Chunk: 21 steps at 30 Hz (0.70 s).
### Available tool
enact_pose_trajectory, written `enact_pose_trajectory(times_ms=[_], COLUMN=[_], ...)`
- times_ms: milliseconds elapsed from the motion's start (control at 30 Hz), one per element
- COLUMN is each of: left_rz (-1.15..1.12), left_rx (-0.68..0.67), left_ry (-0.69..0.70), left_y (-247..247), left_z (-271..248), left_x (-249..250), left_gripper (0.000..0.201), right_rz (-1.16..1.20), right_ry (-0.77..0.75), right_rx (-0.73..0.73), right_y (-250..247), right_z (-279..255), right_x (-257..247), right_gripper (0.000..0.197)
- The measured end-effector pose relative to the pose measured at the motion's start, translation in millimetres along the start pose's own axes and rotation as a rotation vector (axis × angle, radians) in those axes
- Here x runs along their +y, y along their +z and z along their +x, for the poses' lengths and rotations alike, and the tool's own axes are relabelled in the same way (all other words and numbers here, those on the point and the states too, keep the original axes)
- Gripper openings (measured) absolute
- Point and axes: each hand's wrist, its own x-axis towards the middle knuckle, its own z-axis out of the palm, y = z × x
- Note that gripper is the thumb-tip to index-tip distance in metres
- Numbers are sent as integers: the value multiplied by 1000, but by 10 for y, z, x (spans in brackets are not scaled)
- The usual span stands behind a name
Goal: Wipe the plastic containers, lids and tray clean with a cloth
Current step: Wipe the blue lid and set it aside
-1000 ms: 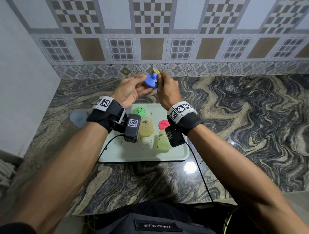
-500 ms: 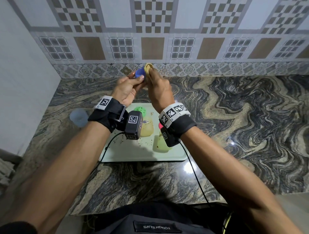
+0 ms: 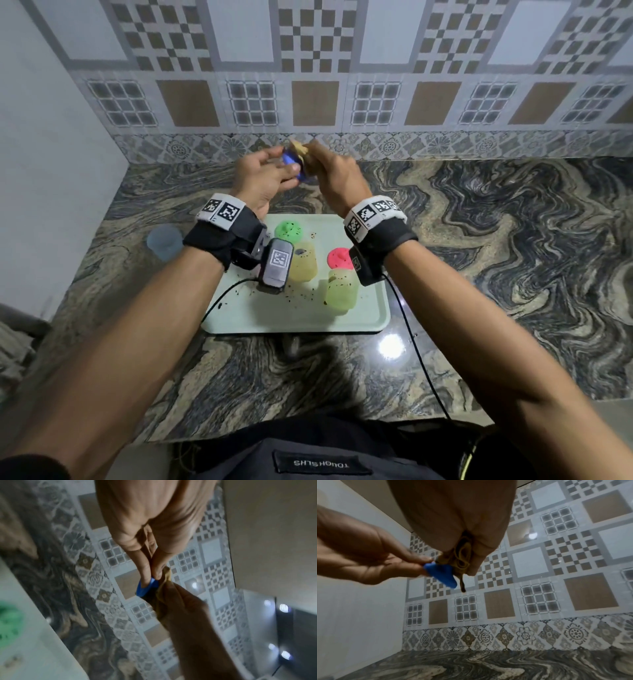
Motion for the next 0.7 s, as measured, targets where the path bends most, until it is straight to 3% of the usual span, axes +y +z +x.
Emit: enact_pose_trajectory(times_ms=[100, 233, 300, 367, 433, 533, 700], left_rz=[131, 324, 408, 482, 506, 527, 448], left_rx=[35, 33, 36, 46, 62, 49, -1], left_ry=[79, 178, 221, 265, 307, 345, 326], left_y=[-41, -2, -13, -26, -14, 31, -64], left_z=[-8, 11, 2, -35, -34, -60, -93], left_x=[-15, -11, -36, -52, -35, 7, -45], left_gripper=[48, 46, 48, 49, 49, 46, 48], right_rz=[32, 21, -8, -4, 28, 29, 27], right_ry=[126, -18, 119, 217, 159, 50, 212], right_rx=[153, 46, 23, 98, 169, 85, 97], right_y=[-18, 146, 95, 47, 71, 168, -20], right_z=[19, -40, 63, 132, 118, 61, 236], right_x=[52, -58, -19, 52, 27, -38, 228], right_gripper=[23, 20, 18, 26, 27, 18, 26])
